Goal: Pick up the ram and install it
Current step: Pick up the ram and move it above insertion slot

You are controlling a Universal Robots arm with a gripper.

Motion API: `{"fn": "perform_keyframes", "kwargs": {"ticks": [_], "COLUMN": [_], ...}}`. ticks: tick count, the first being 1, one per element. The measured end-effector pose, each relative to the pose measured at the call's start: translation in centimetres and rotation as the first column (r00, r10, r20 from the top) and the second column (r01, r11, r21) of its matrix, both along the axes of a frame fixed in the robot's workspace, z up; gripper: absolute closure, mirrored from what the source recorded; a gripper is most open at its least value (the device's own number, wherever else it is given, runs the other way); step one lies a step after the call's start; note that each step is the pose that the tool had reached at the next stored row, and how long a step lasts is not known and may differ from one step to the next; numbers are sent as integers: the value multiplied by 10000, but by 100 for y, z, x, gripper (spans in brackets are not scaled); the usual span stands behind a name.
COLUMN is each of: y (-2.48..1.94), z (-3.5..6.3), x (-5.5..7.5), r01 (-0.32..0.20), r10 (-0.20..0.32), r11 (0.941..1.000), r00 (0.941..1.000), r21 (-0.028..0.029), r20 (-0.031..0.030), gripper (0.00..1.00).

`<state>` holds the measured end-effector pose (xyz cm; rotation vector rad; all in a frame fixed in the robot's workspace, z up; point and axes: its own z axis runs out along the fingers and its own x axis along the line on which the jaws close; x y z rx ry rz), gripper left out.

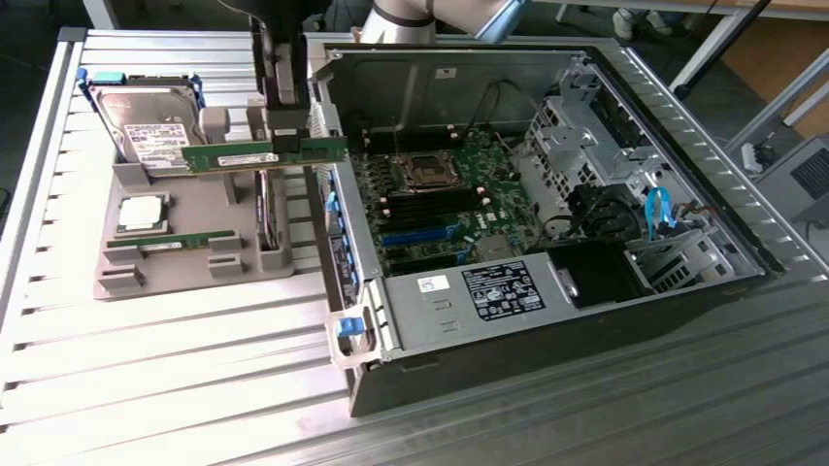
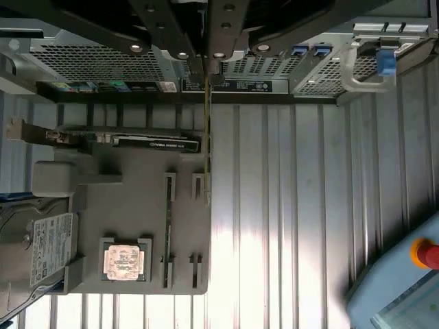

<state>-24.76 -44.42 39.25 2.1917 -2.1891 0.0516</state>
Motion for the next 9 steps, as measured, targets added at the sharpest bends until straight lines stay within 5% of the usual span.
{"fn": "perform_keyframes", "kwargs": {"ticks": [9], "y": [0], "z": [-1], "x": [242], "r01": [-2], "r10": [2], "r11": [10000], "r00": [10000], "r21": [-8], "r20": [1], "gripper": [89]}}
